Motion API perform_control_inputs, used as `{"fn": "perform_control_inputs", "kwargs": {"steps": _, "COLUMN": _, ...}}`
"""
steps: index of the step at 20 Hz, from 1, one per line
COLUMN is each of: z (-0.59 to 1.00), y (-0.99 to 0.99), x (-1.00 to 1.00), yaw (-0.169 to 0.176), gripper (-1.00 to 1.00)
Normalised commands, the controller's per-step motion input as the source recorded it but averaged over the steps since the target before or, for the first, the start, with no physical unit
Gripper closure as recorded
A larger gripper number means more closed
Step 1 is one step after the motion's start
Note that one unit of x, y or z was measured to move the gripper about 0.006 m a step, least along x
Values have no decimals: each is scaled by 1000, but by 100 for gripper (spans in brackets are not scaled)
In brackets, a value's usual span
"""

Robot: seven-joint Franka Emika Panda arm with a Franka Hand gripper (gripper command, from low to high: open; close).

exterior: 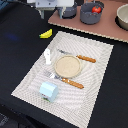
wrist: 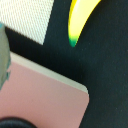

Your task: Interact with the objects in diverse but meaningful ways.

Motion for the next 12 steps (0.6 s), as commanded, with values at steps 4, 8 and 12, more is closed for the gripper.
{"fn": "perform_control_inputs", "kwargs": {"steps": 4, "z": -389, "y": -119, "x": -158, "yaw": -134, "gripper": -100}}
{"fn": "perform_control_inputs", "kwargs": {"steps": 8, "z": -441, "y": -26, "x": -288, "yaw": -107, "gripper": -100}}
{"fn": "perform_control_inputs", "kwargs": {"steps": 12, "z": -444, "y": 0, "x": -469, "yaw": -72, "gripper": -100}}
